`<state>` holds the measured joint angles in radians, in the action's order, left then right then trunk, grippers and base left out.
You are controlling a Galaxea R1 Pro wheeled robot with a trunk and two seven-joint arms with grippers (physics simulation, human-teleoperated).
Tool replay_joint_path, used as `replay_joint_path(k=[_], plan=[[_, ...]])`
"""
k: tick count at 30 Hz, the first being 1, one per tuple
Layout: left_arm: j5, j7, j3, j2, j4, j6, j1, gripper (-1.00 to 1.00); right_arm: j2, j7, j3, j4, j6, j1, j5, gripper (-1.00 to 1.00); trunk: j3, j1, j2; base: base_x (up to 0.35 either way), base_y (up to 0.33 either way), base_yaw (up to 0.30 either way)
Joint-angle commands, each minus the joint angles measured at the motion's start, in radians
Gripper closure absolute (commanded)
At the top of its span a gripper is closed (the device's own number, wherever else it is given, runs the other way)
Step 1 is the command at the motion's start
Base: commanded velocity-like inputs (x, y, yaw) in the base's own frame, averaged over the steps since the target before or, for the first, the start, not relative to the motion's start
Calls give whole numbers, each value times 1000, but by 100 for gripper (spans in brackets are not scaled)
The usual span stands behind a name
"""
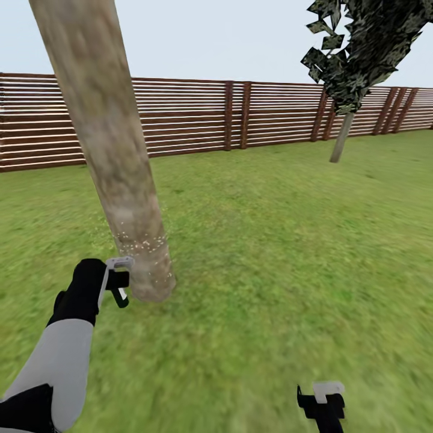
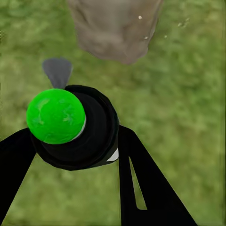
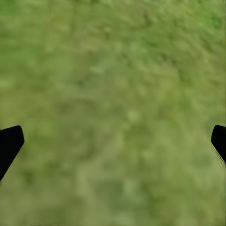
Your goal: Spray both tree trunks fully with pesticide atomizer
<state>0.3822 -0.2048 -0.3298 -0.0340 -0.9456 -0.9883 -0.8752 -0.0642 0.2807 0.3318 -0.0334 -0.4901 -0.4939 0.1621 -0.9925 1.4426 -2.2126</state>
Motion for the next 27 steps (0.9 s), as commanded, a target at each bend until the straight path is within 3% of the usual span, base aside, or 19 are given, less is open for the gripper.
replay_joint_path(k=[1, 11, 18, 21, 24, 27], plan=[[12, -10, -2, 1, 0, -3, -1, 100, 0, 2, 9, 0, -3, 0, 10, -100, -1, 0, 0, 228, -191, 259], [14, -10, 0, 15, 11, -4, -1, 100, 0, 2, 9, 0, -2, 0, 10, -100, -1, 0, 0, 199, -210, 51], [17, -11, 2, 12, 11, -4, 1, 100, 0, 1, 9, 0, -3, 0, 10, -100, -1, 0, 0, -141, -247, 0], [15, -14, -3, 0, 22, 0, 8, 100, 0, 1, 9, 0, -2, 0, 10, -100, -1, 0, 0, -65, -234, 0], [18, -13, -8, -25, 103, 10, 46, 100, 0, 1, 9, 0, -2, 0, 10, -100, -1, 0, 0, 150, -225, 0], [17, -12, -8, -27, 124, 13, 49, 100, 0, 0, 9, 0, -2, 0, 10, -100, -1, 0, 0, 244, -174, 0]])
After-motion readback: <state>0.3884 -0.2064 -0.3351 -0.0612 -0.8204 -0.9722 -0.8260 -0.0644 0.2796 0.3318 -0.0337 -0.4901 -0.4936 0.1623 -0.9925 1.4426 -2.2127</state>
